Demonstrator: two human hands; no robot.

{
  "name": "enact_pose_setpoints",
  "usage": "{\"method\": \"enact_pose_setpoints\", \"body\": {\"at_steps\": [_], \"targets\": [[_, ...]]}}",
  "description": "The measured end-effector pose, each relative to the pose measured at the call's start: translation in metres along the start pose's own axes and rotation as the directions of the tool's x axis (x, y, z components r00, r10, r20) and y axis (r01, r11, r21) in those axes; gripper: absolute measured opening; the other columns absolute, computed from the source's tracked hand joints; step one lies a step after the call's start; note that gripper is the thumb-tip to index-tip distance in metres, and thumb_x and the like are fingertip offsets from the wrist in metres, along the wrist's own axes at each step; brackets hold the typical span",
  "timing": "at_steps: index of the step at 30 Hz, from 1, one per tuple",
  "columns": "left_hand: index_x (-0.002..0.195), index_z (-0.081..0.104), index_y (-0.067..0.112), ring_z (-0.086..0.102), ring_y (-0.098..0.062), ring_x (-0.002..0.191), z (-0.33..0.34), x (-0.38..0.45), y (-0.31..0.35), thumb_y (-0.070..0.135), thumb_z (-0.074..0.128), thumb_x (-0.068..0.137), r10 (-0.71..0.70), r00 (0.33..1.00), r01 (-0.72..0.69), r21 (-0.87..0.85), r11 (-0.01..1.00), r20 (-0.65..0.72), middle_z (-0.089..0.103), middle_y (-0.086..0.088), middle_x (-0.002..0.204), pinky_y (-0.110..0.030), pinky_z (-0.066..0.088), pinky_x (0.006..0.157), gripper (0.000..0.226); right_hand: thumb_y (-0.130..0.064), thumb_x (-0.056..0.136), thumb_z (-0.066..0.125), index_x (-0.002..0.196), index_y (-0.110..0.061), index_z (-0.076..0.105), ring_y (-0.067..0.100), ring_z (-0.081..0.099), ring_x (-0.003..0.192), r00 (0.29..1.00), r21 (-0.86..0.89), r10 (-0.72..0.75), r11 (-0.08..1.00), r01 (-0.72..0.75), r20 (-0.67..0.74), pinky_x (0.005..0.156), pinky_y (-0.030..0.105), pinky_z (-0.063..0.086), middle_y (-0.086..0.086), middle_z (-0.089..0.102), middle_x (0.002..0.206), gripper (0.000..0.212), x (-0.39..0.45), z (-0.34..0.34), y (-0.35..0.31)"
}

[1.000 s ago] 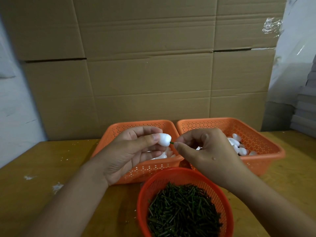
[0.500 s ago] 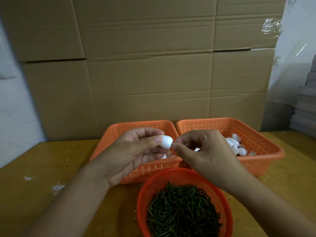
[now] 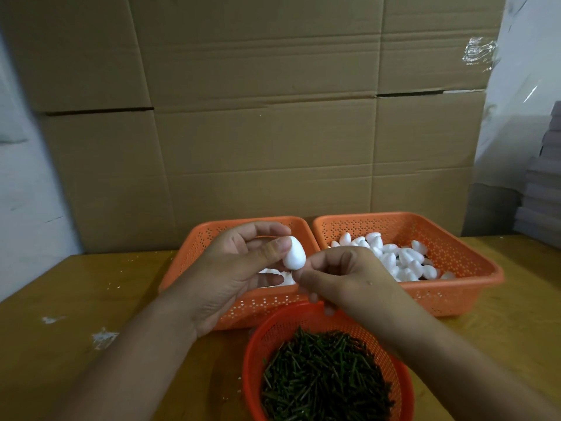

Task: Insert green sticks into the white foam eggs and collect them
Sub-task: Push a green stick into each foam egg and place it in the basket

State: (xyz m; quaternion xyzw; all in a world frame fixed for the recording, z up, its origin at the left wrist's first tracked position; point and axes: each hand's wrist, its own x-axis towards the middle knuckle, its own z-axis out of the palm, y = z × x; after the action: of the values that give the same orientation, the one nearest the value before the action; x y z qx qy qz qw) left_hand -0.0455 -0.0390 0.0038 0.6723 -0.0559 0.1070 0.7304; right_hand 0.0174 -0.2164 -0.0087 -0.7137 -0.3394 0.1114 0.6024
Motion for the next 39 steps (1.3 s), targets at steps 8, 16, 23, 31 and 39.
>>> {"method": "enact_pose_setpoints", "body": {"at_steps": [8,16,23,31,39], "targets": [[0.095,0.076,0.028,0.071,-0.014,0.082,0.000,0.000,0.000,0.041,0.080,0.072,0.013,1.000,-0.012,0.031,0.999,-0.017,0.076,-0.010,0.094,-0.023,0.056,0.069,0.027,-0.022,0.090,0.071,0.065,-0.022,0.073,0.003,0.055,0.052,1.000,0.108,-0.013,0.994,0.015,-0.018,0.048,0.018,0.043,-0.004,0.065,0.059,0.025,-0.003,0.008,-0.001],[0.106,0.073,0.017,0.073,-0.017,0.090,0.000,0.001,-0.003,0.030,0.086,0.073,0.033,0.999,-0.030,0.092,0.995,-0.031,0.076,-0.009,0.098,-0.024,0.056,0.072,0.037,-0.027,0.088,0.073,0.061,-0.023,0.071,0.008,0.049,0.049,0.996,0.117,-0.039,0.992,0.048,-0.080,0.048,0.020,0.041,0.001,0.060,0.057,0.027,-0.003,0.011,-0.002],[0.109,0.076,0.022,0.070,-0.014,0.089,-0.005,0.000,-0.002,0.037,0.081,0.078,0.011,0.997,-0.018,0.097,0.995,0.071,0.076,-0.011,0.099,-0.023,0.056,0.072,0.035,-0.032,0.087,0.071,0.068,-0.018,0.074,0.010,0.052,0.055,0.998,0.117,-0.056,0.991,0.059,-0.026,0.051,0.022,0.042,0.001,0.063,0.061,0.024,-0.004,0.008,-0.002],[0.110,0.076,0.020,0.064,-0.009,0.073,-0.010,0.001,-0.002,0.029,0.080,0.082,-0.006,0.988,0.002,0.029,1.000,0.154,0.071,-0.005,0.090,-0.023,0.054,0.068,0.030,-0.028,0.083,0.070,0.069,-0.018,0.073,0.007,0.058,0.063,0.995,0.234,-0.048,0.972,0.027,0.082,0.052,0.019,0.043,0.001,0.067,0.069,0.017,-0.004,0.005,-0.002],[0.115,0.074,0.024,0.066,-0.008,0.078,-0.010,0.001,-0.001,0.033,0.079,0.081,0.016,0.993,-0.021,0.040,0.999,0.116,0.073,-0.003,0.094,-0.023,0.055,0.068,0.035,-0.033,0.076,0.075,0.072,-0.018,0.075,0.006,0.056,0.060,1.000,0.284,-0.022,0.959,0.018,0.012,0.050,0.019,0.042,0.001,0.066,0.068,0.016,-0.004,0.008,-0.001]]}}
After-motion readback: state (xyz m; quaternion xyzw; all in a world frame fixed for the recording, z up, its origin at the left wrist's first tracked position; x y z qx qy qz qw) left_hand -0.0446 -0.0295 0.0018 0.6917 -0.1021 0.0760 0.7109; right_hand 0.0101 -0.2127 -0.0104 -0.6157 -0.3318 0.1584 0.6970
